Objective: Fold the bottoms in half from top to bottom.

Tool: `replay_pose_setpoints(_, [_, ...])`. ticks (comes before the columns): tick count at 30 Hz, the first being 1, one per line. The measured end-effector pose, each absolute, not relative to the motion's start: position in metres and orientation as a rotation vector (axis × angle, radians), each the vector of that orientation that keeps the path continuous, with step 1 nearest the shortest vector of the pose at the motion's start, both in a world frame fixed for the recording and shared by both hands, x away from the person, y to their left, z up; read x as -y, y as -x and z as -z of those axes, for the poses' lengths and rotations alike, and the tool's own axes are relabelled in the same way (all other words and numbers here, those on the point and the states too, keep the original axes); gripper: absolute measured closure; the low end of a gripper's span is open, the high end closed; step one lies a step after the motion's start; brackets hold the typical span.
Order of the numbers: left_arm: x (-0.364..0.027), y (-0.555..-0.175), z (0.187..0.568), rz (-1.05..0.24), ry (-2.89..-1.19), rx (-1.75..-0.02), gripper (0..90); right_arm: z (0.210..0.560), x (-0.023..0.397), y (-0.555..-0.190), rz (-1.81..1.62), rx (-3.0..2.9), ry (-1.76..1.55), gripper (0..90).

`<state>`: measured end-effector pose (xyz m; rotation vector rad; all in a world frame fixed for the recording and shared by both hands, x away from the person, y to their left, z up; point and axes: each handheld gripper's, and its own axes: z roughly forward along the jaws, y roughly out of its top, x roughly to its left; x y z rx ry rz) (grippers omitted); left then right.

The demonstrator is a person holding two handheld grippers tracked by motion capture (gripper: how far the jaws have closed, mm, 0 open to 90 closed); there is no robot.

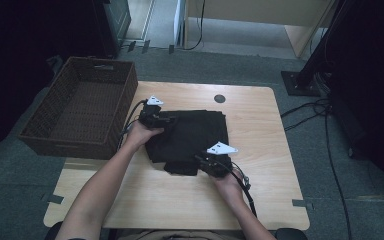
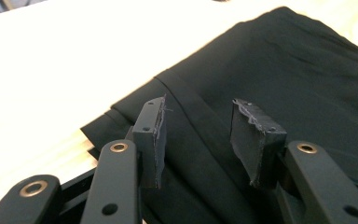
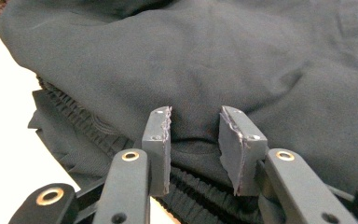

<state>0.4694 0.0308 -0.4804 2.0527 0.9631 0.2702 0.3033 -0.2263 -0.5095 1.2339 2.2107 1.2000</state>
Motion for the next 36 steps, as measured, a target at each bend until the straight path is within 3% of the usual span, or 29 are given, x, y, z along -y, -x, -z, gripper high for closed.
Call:
replay_pose_setpoints(9, [-0.027, -0.485, 0.492, -0.227, -2.088, -1.037, 55.8, 0.509, 0.230, -0.311, -1.191, -2.233, -1.222, 64.8])
replay_pose_setpoints(16, [-0.015, -0.499, 0.478, -0.270, -2.102, -0.962, 55.1, 0.509, 0.230, -0.314, -1.205, -2.226, -1.226, 64.8])
replay_pose_setpoints(36, [0.015, -0.530, 0.505, -0.234, -2.196, -0.941, 42.1, 0.510, 0.230, -0.315, -1.221, -2.219, -1.230, 64.6])
